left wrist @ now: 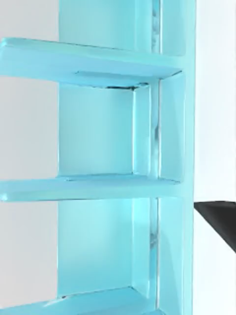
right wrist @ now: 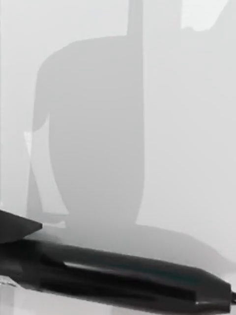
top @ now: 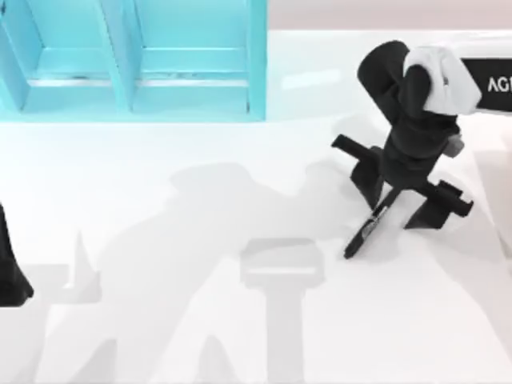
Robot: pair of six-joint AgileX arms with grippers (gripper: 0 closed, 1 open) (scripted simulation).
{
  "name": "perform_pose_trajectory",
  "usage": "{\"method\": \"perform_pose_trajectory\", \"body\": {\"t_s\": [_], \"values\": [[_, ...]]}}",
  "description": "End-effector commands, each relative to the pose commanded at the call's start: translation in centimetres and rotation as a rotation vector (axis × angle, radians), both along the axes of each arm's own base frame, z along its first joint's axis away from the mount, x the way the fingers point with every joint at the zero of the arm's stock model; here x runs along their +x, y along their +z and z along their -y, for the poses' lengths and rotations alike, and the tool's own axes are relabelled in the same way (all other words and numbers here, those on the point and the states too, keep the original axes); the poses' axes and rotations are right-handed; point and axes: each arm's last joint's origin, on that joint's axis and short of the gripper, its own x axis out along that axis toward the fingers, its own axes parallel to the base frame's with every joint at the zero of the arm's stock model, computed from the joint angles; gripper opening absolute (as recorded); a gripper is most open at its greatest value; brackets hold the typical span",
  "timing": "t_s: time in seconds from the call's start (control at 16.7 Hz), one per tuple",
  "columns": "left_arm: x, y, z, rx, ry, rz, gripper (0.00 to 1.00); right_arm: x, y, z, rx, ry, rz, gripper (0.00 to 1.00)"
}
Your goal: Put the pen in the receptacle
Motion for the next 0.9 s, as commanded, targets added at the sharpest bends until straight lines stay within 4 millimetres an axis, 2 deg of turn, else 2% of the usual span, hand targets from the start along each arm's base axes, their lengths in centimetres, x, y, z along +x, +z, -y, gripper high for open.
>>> {"method": "perform_pose_trajectory", "body": {"t_s": [0.48, 0.54, 0.72, 0.9], "values": [[0.0, 0.0, 0.0, 0.000, 0.000, 0.000, 1.00, 0.0, 0.0, 0.0, 0.000, 0.000, 0.000, 0.00], [0.0, 0.0, 0.0, 0.000, 0.000, 0.000, 1.00, -0.6, 3.0, 0.6, -0.039, 0.027, 0.014, 0.00], [0.0, 0.0, 0.0, 0.000, 0.000, 0.000, 1.00, -0.3, 4.2, 0.5, -0.037, 0.024, 0.017, 0.00], [0.0, 0.0, 0.0, 0.000, 0.000, 0.000, 1.00, -0.2, 7.5, 0.3, -0.040, 0.027, 0.006, 0.00]]}}
